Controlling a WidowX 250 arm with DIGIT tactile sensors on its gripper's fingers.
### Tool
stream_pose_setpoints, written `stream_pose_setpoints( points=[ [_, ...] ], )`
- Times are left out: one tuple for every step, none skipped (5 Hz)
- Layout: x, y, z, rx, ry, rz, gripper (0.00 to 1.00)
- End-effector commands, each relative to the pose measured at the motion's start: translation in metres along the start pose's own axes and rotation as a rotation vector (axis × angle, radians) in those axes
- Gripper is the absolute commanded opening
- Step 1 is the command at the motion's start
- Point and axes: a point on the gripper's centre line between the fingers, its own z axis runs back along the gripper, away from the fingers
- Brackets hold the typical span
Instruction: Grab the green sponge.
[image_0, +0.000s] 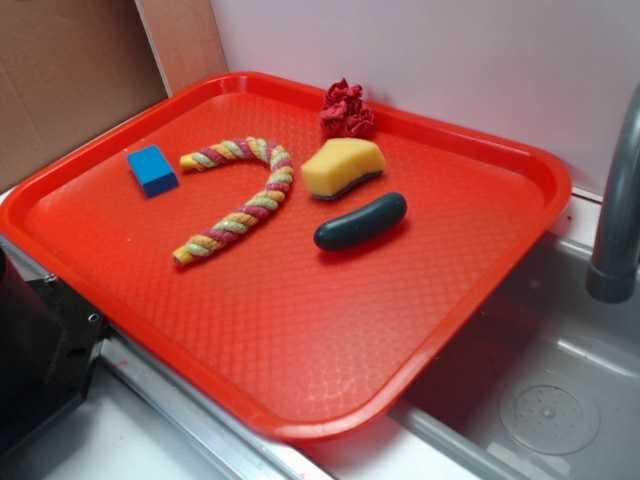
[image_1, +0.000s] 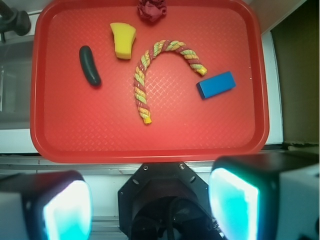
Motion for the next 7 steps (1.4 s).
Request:
stream_pose_setpoints(
  points=[
    [0.000,0.000,0.000,0.000,0.000,0.000,1.00],
    [0.011,0.001,-0.007,0.028,-0.083,0.076,1.00],
    [0.030,0.005,-0.022,0.035,-0.123,0.119,1.00],
    [0.054,0.008,-0.040,0.051,-0.198,0.182,1.00],
    [0.083,0.015,-0.067,0.040,-0.212,0.288,1.00],
    [0.107,0.006,-0.093,0.049,-0.221,0.341,1.00],
    [0.125,0.000,-0.120,0.058,-0.200,0.349,1.00]
  ],
)
